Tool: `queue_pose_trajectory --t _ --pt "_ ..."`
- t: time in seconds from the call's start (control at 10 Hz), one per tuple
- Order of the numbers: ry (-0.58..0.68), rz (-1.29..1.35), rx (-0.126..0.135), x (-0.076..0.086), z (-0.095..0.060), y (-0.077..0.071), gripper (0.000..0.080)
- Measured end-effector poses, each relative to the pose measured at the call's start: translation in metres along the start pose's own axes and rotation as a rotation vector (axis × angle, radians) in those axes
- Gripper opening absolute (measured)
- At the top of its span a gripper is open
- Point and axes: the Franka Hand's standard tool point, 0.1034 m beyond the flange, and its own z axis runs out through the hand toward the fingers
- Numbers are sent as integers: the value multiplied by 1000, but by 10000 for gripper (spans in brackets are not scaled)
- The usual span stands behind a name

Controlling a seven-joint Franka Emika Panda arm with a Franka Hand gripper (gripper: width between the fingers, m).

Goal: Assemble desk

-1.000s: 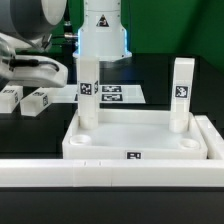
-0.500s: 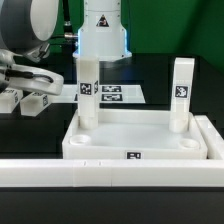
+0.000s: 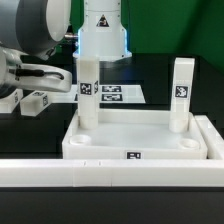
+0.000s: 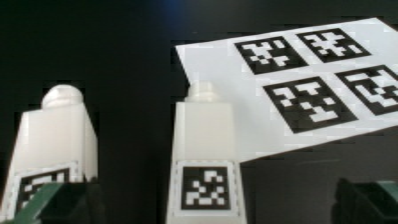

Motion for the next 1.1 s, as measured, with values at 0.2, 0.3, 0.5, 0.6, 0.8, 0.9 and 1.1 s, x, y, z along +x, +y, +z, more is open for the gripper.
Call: queue_pose_trajectory --t 0.2,0.3,0.5,0.6,0.8,0.9,1.1 --pt "0 0 0 0 0 0 648" --pt "2 -2 -1 1 0 -1 648" --pt "9 -2 -9 3 -3 -8 648" --pt "9 -3 -10 5 -2 -9 648" --pt "25 -6 -17 13 3 -9 648" --pt "27 -7 -19 15 5 -11 648" --pt "32 -12 -24 19 7 -13 648"
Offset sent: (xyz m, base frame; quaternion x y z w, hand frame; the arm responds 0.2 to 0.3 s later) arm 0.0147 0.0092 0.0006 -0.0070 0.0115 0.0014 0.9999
